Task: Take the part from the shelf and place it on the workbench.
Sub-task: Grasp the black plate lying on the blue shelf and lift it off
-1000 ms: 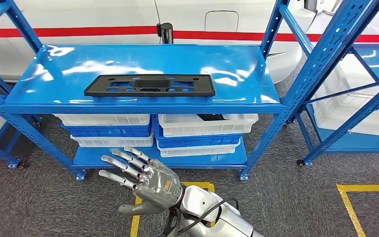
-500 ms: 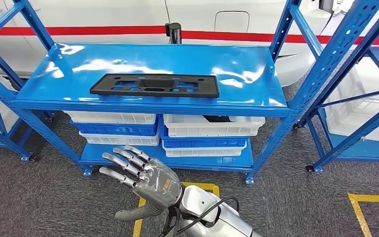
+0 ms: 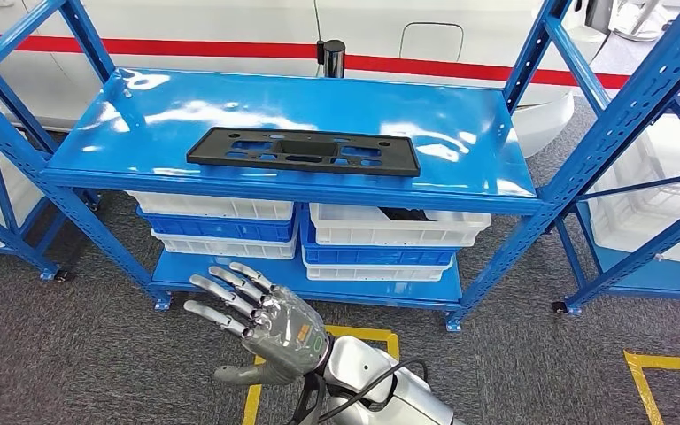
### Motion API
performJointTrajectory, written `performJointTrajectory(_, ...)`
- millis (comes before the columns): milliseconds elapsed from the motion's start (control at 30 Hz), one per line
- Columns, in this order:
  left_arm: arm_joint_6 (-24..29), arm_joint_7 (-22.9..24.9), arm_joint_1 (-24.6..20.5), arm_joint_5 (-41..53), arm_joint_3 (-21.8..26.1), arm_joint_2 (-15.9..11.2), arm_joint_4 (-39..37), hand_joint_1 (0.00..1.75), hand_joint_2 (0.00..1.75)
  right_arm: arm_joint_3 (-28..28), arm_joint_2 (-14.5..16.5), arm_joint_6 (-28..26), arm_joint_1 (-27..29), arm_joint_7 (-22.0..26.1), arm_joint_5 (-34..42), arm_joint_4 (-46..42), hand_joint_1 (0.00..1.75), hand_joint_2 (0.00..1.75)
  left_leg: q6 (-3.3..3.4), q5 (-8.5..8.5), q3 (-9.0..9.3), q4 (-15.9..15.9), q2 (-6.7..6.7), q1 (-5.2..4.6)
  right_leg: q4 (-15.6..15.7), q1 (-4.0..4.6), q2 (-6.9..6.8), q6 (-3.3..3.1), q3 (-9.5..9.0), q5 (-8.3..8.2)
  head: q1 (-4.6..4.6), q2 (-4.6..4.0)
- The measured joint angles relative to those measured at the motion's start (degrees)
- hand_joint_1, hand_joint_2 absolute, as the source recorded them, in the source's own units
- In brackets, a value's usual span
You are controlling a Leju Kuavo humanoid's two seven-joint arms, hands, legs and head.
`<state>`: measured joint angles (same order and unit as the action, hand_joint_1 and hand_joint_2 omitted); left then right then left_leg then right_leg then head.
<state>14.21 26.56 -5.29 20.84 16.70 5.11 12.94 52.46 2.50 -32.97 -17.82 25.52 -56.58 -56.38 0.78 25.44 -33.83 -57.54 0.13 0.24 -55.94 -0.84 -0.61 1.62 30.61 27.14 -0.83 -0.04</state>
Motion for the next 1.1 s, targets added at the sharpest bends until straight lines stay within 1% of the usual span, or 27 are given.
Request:
performJointTrajectory(167,-0.02,0.00,0.12,0.10,0.00,0.02,0.00,0.00,0.00,-0.04,-0.03,-1.69,-0.05,-1.73,-0.91,0.59,0.00,1.75,0.05,-0.02,-0.01,-0.02,0.00,-0.03,0.00,-0.05,0.00,0.55,0.03,-0.07,0.01,0.00)
performJointTrajectory(300,-0.02,0.00,0.16,0.10,0.01,0.05,-0.01,0.00,0.00,-0.38,0.01,-3.60,-0.12,-4.35,-2.99,0.99,0.00,1.75,0.06,-0.03,-0.01,-0.01,0.00,0.02,-0.02,0.04,0.00,0.55,0.05,-0.07,0.02,0.00)
performJointTrajectory(467,0.15,0.00,0.24,0.16,0.09,0.22,-0.02,0.00,0.00,-2.07,0.19,-6.41,-0.14,-11.81,-9.36,1.29,0.00,1.75,0.05,-0.04,-0.01,-0.01,0.00,0.15,-0.04,0.14,0.00,0.54,0.05,-0.07,0.02,0.00)
performJointTrajectory(667,0.15,0.00,0.30,0.52,0.49,0.37,-0.11,0.00,0.00,-4.57,0.26,-6.66,-0.12,-18.70,-17.30,1.30,0.00,1.75,0.05,-0.04,-0.02,-0.01,0.00,0.17,-0.04,0.16,0.01,0.54,0.06,-0.07,0.02,0.00)
performJointTrajectory(833,0.10,0.00,0.31,0.65,0.86,0.39,-0.25,0.00,0.00,-5.34,0.30,-6.38,-0.04,-20.66,-20.25,1.30,0.00,1.75,0.05,-0.04,-0.03,-0.01,0.00,0.18,-0.04,0.16,0.01,0.54,0.07,-0.07,0.02,0.00)
performJointTrajectory(1100,-0.06,0.00,0.31,0.69,1.03,0.48,-0.31,0.00,0.00,-5.42,0.59,-5.67,0.26,-21.18,-21.07,1.32,0.00,1.75,0.05,-0.04,-0.03,-0.01,0.00,0.18,-0.04,0.16,0.01,0.54,0.07,-0.07,0.02,0.00)
